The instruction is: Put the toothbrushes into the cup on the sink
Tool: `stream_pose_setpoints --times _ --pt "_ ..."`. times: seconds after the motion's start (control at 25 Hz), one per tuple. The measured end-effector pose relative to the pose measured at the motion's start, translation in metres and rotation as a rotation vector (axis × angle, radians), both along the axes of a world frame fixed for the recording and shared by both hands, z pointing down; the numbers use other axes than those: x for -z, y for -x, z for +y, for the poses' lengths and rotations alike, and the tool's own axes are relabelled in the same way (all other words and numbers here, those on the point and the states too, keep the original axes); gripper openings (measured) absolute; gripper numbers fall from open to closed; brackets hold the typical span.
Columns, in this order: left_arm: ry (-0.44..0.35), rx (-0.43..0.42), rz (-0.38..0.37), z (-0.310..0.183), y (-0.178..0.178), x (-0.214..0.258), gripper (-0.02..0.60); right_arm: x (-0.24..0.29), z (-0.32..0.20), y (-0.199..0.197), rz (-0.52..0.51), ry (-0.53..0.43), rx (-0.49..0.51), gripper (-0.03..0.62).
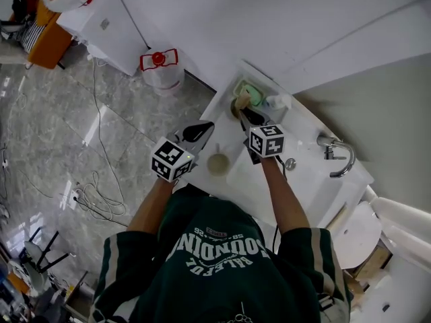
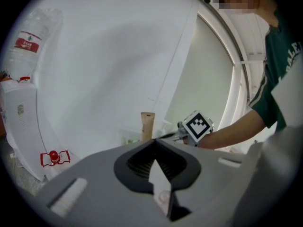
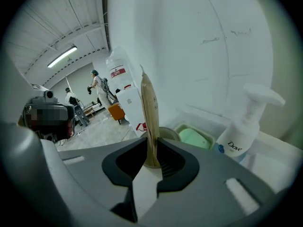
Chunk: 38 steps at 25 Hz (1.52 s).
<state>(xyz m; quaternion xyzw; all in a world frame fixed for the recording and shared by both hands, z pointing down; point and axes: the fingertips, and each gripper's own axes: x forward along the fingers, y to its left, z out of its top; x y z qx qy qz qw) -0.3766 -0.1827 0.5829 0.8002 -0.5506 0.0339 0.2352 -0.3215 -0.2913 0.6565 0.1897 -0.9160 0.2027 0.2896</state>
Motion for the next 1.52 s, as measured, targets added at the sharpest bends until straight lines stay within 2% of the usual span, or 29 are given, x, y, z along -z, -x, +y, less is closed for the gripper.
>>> stream_pose_setpoints --times 0.12,0.32,0.4,0.44,0.48,0.72,0.84,1.04,1.28,1.52 --pt "-0.005 -0.007 0.002 0.001 -0.001 0.002 0.051 0.004 0.002 -0.003 0.000 -0.008 -0.008 0.064" --pt "-0.020 -0.030 0.002 0.002 -0.006 0.009 0.051 0.027 0.006 -0.014 -0.054 -0.023 -0.052 0.066" --pt "-0.037 -0.041 -0.004 -0.002 -0.009 0.014 0.051 0.039 0.008 -0.022 -0.086 -0.038 -0.061 0.059" --pt "-0.047 -0.048 -0.009 -0.004 -0.011 0.017 0.051 0.045 0.010 -0.026 -0.102 -0.044 -0.061 0.018" --pt "-0.057 -0.056 -0.015 -0.006 -0.013 0.021 0.051 0.052 0.012 -0.031 -0.119 -0.053 -0.060 0.008" --pt "-0.126 -0.096 -0.025 -0.017 -0.031 0.051 0.051 0.093 0.020 -0.075 -0.184 -0.163 -0.118 0.002" --pt "-0.156 -0.127 -0.027 -0.019 -0.055 0.068 0.051 0.110 0.026 -0.103 -0.193 -0.212 -0.142 0.002" --pt "-0.176 -0.220 -0.033 -0.025 -0.110 0.081 0.051 0.130 0.035 -0.157 -0.241 -0.237 -0.228 0.002" --pt "-0.183 -0.276 -0.043 -0.029 -0.186 0.091 0.051 0.143 0.043 -0.232 -0.259 -0.267 -0.282 0.002" --pt "-0.157 -0.307 -0.058 -0.030 -0.246 0.087 0.051 0.146 0.046 -0.299 -0.267 -0.262 -0.325 0.002"
